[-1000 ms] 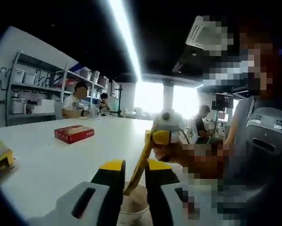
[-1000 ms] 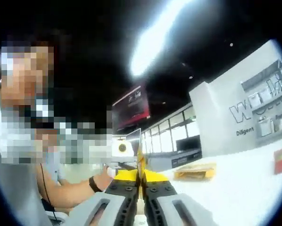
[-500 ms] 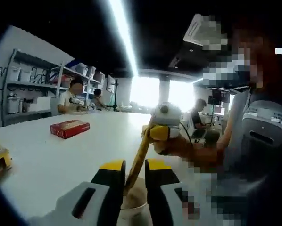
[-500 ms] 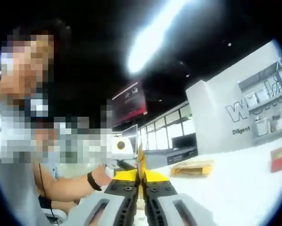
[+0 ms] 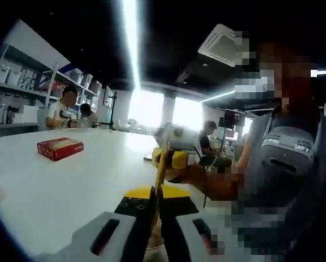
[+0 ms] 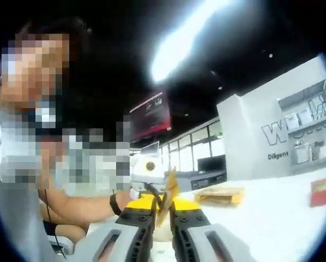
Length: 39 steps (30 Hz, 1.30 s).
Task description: Tear open the coffee pouch, take out the coffee, and pour the coffee from the pouch into the cup
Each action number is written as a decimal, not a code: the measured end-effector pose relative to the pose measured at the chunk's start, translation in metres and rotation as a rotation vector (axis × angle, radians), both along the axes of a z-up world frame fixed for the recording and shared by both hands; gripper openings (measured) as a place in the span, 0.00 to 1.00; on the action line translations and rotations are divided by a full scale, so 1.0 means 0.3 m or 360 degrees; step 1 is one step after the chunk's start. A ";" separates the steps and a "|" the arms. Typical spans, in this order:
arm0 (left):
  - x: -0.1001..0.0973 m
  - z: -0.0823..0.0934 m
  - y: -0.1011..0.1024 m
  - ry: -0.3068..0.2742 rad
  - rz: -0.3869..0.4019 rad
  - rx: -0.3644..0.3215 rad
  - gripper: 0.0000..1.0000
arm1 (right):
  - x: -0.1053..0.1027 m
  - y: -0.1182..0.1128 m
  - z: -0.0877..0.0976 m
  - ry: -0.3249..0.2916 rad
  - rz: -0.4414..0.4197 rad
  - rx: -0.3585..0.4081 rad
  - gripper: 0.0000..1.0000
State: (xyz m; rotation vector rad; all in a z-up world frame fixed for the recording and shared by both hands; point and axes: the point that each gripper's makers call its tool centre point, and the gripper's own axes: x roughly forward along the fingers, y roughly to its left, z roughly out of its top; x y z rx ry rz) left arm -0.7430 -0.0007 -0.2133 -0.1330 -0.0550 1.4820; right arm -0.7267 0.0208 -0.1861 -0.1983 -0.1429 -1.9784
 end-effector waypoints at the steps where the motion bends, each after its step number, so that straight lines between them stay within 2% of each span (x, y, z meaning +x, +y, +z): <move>1: 0.002 0.001 -0.001 0.0000 -0.0005 0.0011 0.06 | 0.003 0.001 0.001 0.0010 -0.0003 0.0007 0.15; 6: 0.005 -0.002 -0.003 -0.0030 -0.0006 0.0038 0.06 | -0.002 0.036 -0.002 0.0013 -0.0058 0.0016 0.14; 8: 0.001 -0.003 -0.008 -0.0040 0.0004 0.0042 0.07 | 0.000 0.049 0.004 -0.0014 -0.0054 -0.0009 0.07; 11: 0.006 -0.002 -0.012 -0.0079 -0.0016 0.0052 0.09 | 0.006 0.044 0.007 -0.0029 -0.0035 -0.0025 0.04; 13: 0.008 0.000 -0.009 -0.0099 -0.0021 0.0063 0.15 | 0.006 0.040 0.010 -0.0014 -0.0041 -0.0028 0.04; 15: 0.008 0.000 -0.005 -0.0105 -0.0025 0.0067 0.14 | 0.006 0.033 0.005 -0.0014 -0.0038 -0.0012 0.03; 19: 0.007 0.002 0.005 -0.0060 -0.0023 0.0083 0.09 | 0.010 0.030 0.001 0.0005 -0.0034 0.0002 0.04; 21: 0.004 0.002 0.010 0.0033 -0.0016 0.0093 0.08 | 0.010 0.030 0.003 0.0011 -0.0036 0.0001 0.04; 25: 0.012 0.005 0.009 0.0097 -0.0048 0.0127 0.07 | 0.012 0.034 0.007 0.0008 -0.0033 -0.0005 0.05; 27: 0.007 0.005 0.011 0.0103 -0.0042 0.0124 0.07 | 0.011 0.034 0.006 0.0004 -0.0036 -0.0001 0.04; 28: 0.009 0.005 0.012 0.0059 -0.0059 0.0120 0.08 | 0.012 0.034 0.007 0.0013 -0.0034 0.0000 0.04; 29: 0.010 0.007 0.012 0.0022 -0.0071 0.0114 0.11 | 0.012 0.034 0.009 0.0021 -0.0035 -0.0001 0.04; 31: 0.008 0.013 0.016 0.0011 -0.0074 0.0113 0.20 | 0.012 0.029 0.008 0.0029 -0.0030 0.0007 0.03; 33: 0.019 0.011 0.024 0.0002 -0.0097 0.0086 0.22 | 0.011 0.018 0.004 0.0041 -0.0034 0.0027 0.03; 35: 0.028 0.002 0.031 0.0047 -0.0112 0.0048 0.19 | 0.013 0.012 0.001 0.0046 -0.0022 0.0040 0.04; 37: 0.022 -0.001 0.031 0.0099 -0.0099 0.0029 0.10 | 0.013 0.007 0.002 0.0055 -0.0029 0.0051 0.04; 39: 0.017 0.009 0.027 0.0106 -0.0095 0.0050 0.08 | 0.013 0.008 0.011 0.0084 -0.0041 0.0049 0.05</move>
